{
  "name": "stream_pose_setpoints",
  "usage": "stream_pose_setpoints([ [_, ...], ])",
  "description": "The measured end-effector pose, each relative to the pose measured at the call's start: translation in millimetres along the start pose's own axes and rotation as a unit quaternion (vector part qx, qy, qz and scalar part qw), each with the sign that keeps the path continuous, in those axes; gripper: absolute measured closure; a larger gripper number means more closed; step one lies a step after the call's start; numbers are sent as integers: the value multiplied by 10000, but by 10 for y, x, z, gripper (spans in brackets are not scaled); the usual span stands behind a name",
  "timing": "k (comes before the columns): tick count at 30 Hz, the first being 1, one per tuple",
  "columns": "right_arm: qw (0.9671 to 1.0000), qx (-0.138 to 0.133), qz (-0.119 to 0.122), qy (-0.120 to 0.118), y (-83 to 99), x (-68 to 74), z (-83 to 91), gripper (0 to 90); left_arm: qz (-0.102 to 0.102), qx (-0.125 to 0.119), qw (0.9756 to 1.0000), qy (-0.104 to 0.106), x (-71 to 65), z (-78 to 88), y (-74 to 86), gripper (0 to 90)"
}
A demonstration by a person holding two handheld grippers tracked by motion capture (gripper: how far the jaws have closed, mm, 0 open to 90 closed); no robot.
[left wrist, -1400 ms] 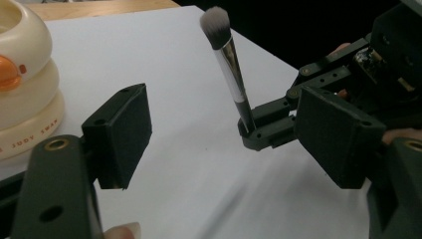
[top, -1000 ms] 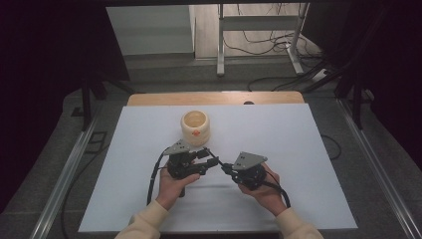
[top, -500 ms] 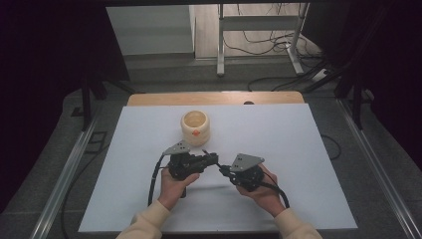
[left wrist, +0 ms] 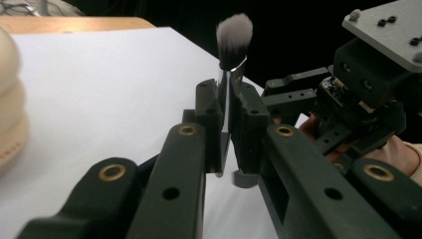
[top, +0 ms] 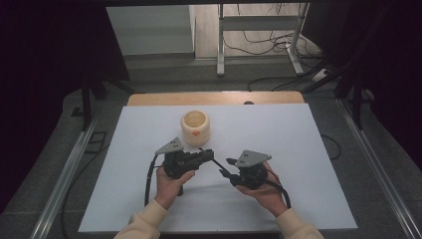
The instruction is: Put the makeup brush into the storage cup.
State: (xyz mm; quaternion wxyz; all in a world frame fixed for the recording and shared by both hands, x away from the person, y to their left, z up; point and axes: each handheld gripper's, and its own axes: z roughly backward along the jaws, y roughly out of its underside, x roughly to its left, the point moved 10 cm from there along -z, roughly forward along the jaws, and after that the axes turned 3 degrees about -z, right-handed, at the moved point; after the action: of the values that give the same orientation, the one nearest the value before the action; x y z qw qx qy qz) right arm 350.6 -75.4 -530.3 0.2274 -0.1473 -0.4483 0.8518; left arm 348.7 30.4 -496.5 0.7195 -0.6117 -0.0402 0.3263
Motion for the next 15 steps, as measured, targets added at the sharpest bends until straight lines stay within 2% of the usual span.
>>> stream_pose_setpoints([
  [3,9999,-18,-147,64,7,-49,53,363,2,-65,10000,-36,22,51,-34,831],
  [7,9995,-26,-284,141,55,-106,128,275,4,-124,9999,-70,40,115,-70,831],
  [15,9978,11,-599,265,161,-214,256,159,-62,-191,9997,-147,42,185,-113,831],
])
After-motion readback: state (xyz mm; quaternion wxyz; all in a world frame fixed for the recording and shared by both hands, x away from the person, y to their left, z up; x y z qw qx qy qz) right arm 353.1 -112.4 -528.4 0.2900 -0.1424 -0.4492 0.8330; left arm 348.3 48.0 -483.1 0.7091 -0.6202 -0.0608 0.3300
